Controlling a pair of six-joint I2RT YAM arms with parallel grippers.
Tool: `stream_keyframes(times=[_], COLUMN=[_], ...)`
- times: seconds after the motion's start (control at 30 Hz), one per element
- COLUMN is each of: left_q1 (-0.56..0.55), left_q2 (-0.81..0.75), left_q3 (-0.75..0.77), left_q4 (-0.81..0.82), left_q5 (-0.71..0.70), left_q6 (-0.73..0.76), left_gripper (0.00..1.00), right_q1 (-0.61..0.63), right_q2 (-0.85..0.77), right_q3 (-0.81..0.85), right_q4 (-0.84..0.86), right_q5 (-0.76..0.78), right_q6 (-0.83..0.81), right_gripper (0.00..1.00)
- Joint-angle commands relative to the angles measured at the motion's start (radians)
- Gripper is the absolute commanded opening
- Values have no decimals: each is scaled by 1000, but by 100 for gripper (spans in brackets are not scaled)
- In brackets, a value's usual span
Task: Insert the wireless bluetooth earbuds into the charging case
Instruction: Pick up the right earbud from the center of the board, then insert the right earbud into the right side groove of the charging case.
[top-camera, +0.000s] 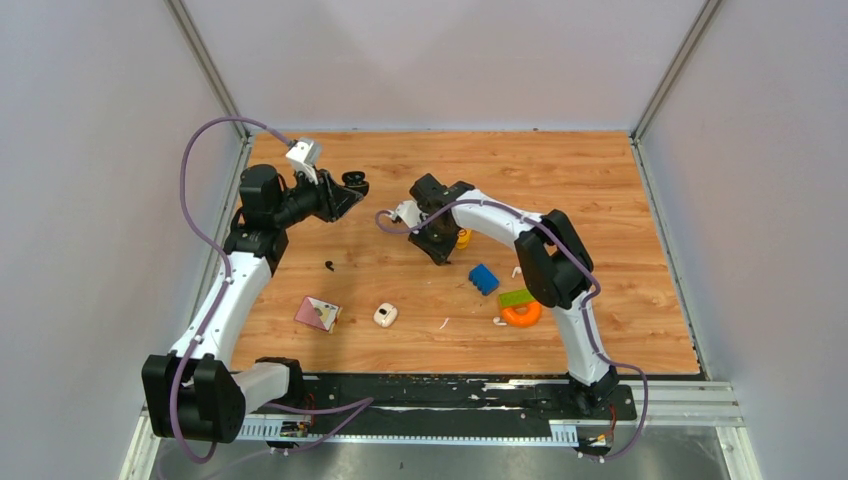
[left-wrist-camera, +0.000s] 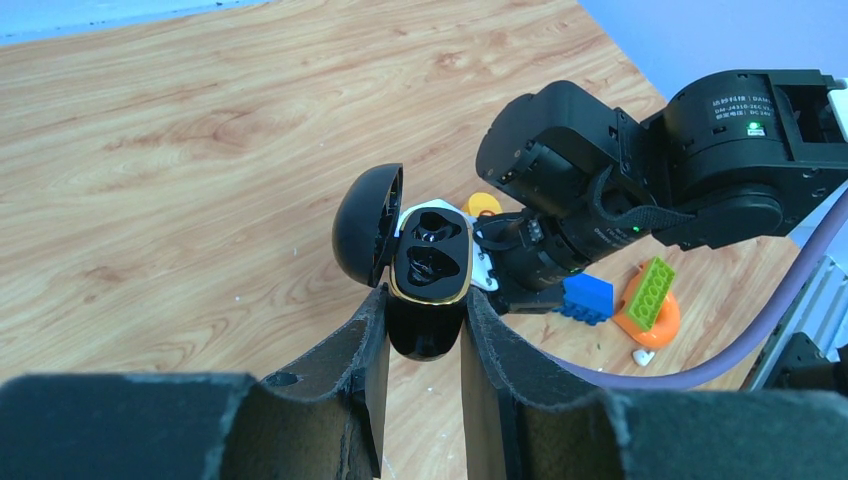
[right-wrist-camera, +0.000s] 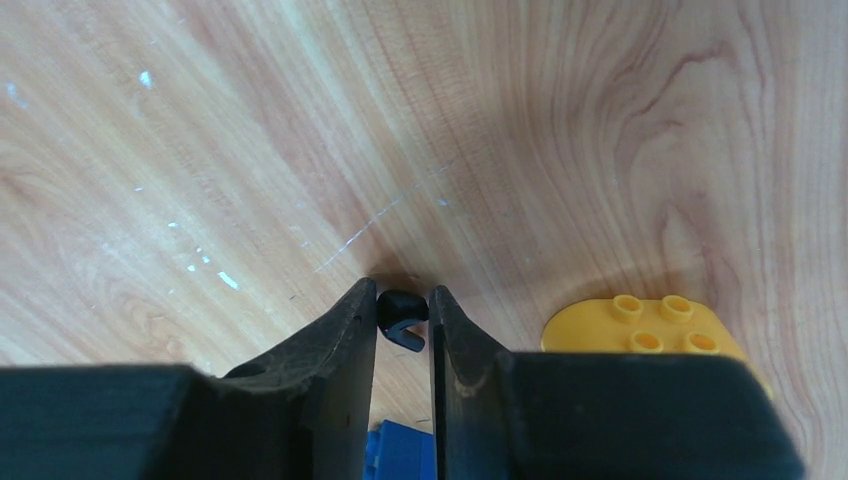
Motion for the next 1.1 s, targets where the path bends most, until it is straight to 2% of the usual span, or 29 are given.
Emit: stream_keyframes(times=[0.0, 0.3, 0.5, 0.57, 0.67, 0.73, 0.8, 0.93, 1.07], left_q1=[10, 9, 9, 9, 6, -7, -24, -53, -72], left_q2=[-9, 44, 84, 108, 137, 143, 144, 139, 133], left_q3=[8, 52, 39, 23, -2, 16, 42, 55, 7], left_q4=[35, 52, 186, 298, 490, 493, 463, 474, 650], left_q5=[12, 50, 263, 364, 464, 506, 538, 563, 553], left_q6=[-3, 47, 78, 29, -64, -56, -25, -37, -183], left_gripper=[0, 0, 0, 0, 0, 0, 0, 0, 0], right_q1=[-24, -105, -200, -219, -223, -222, -219, -207, -196], right_q2=[-41, -247, -390, -434, -505, -538, -543, -494, -469], right_q3=[51, 18, 82, 95, 36, -42, -86, -23, 16], right_q4=[-52, -85, -56, 29, 304, 596, 778, 840, 905], right_q5=[-131, -458, -822, -925, -1035, -1074, -1089, -1080, -1047], right_q6=[-21, -16, 36, 82, 276, 449, 576, 643, 699], right_gripper=[16, 12, 12, 13, 13, 14, 14, 14, 14])
